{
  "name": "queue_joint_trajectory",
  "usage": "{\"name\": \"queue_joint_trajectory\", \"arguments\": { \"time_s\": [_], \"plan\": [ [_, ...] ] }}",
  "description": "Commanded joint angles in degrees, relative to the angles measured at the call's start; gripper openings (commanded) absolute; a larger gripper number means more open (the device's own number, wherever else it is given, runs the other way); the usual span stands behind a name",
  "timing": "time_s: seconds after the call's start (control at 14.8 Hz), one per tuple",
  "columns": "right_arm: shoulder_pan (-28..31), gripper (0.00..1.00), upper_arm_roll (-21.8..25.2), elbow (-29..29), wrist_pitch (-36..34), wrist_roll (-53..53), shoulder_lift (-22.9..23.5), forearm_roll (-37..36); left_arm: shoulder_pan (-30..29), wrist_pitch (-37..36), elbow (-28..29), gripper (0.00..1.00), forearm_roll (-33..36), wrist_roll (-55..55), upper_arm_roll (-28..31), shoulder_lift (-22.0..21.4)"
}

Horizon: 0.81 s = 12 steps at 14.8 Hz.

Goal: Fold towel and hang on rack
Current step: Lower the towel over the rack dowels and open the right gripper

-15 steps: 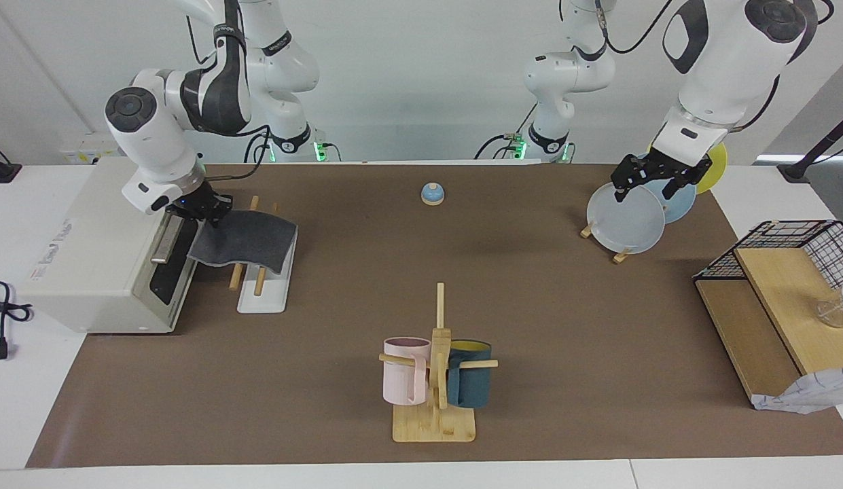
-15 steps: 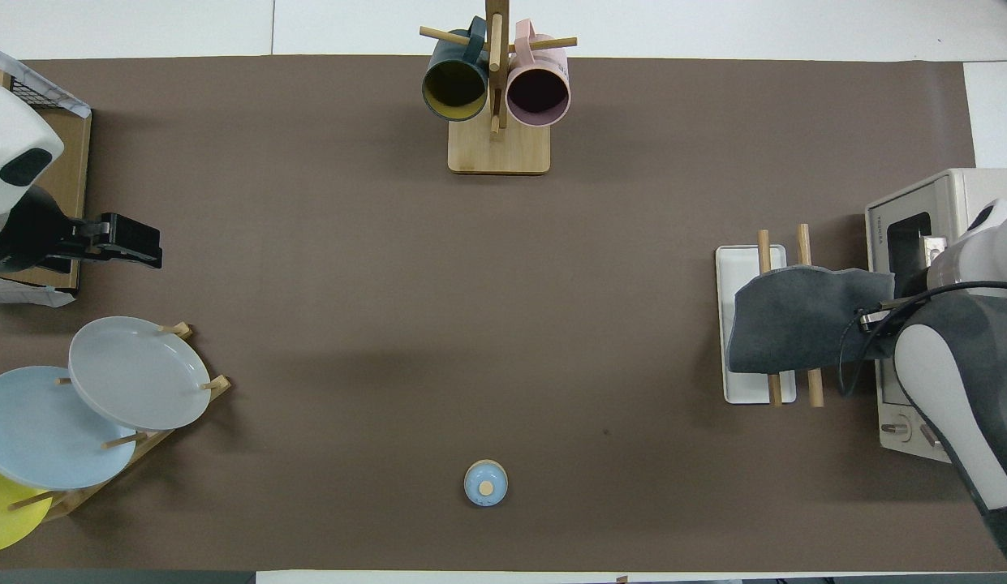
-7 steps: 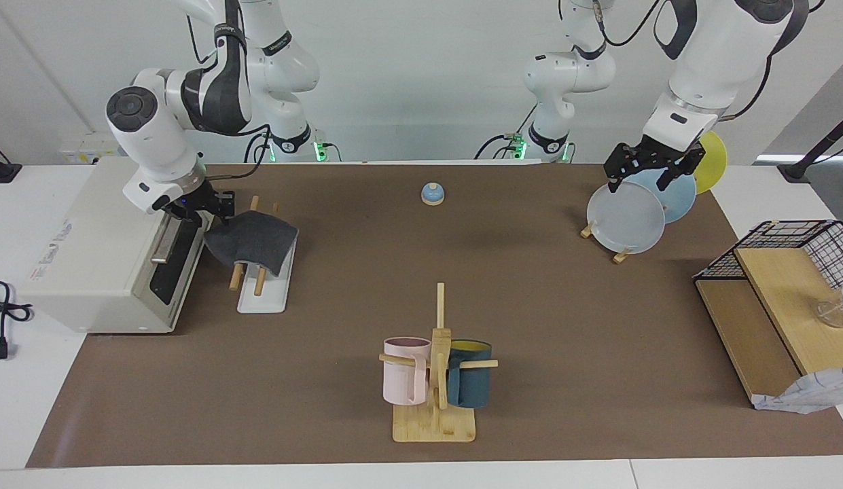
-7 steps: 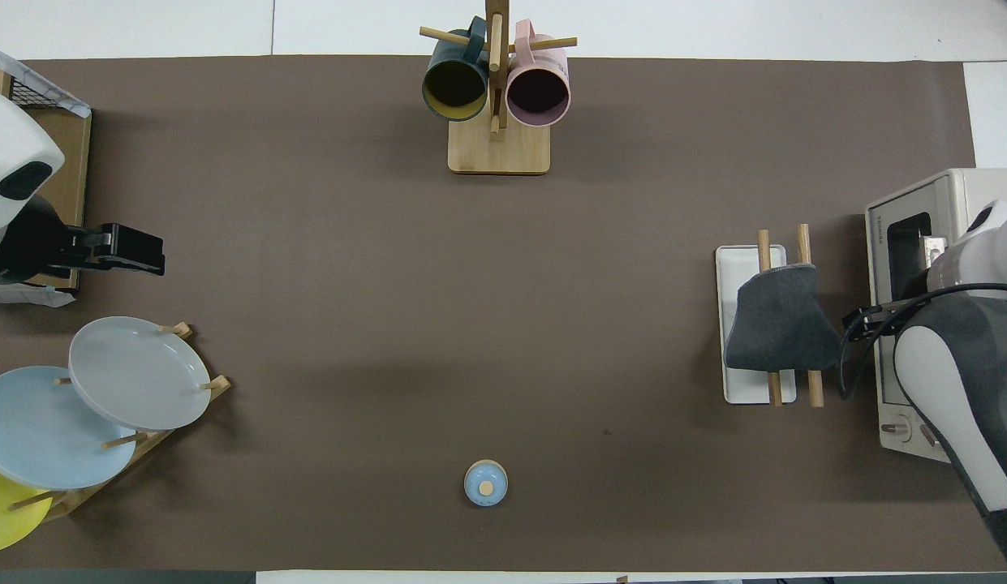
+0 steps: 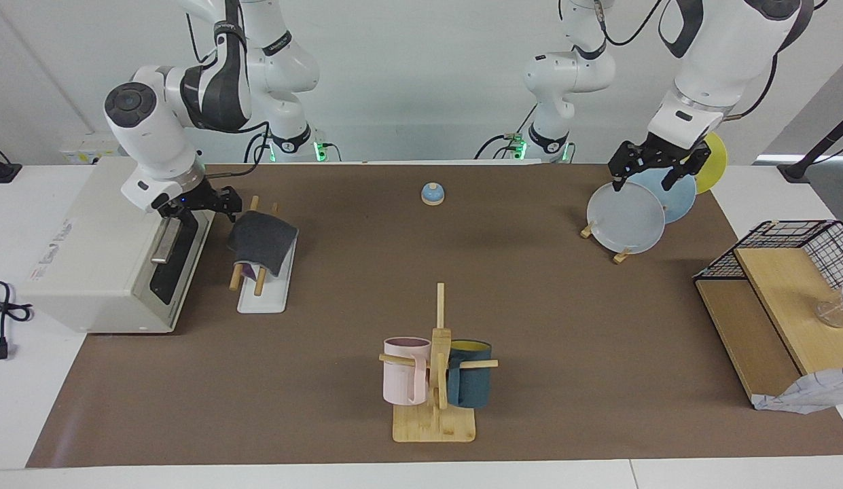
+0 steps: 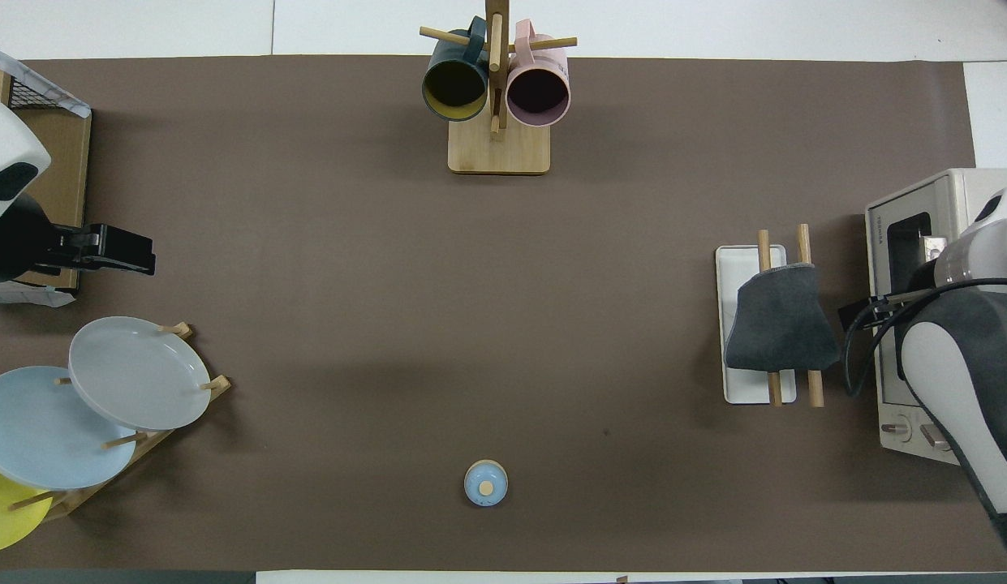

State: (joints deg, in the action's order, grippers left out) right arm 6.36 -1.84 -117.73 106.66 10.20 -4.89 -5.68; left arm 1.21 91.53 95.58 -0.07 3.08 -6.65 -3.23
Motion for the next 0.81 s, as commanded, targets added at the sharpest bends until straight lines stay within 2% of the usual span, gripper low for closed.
{"name": "queue_joint_trajectory", "arguments": {
  "time_s": [0.0, 0.2, 0.4, 0.74],
  "plan": [
    [0.6, 1.0, -0.5, 8.9, -5.9, 1.5, 1.1, 0.1, 0.6, 0.2, 0.7, 1.0, 0.8, -0.4, 0.8, -1.1],
    [-0.6, 1.0, -0.6, 20.6, -16.5, 1.0, 4.2, 0.1, 0.5, 0.2, 0.7, 1.0, 0.8, -0.3, 0.8, -1.2],
    [-3.8, 1.0, -1.0, 22.7, -20.6, 0.0, 4.1, 0.2, 1.0, 0.4, 1.0, 1.0, 0.8, -0.4, 0.7, -1.3],
    [-4.8, 1.0, -1.0, 25.1, -20.7, -4.0, 5.1, 1.1, 0.5, -0.4, 1.1, 1.0, 0.9, -0.4, 0.7, -1.3]
  ]
}}
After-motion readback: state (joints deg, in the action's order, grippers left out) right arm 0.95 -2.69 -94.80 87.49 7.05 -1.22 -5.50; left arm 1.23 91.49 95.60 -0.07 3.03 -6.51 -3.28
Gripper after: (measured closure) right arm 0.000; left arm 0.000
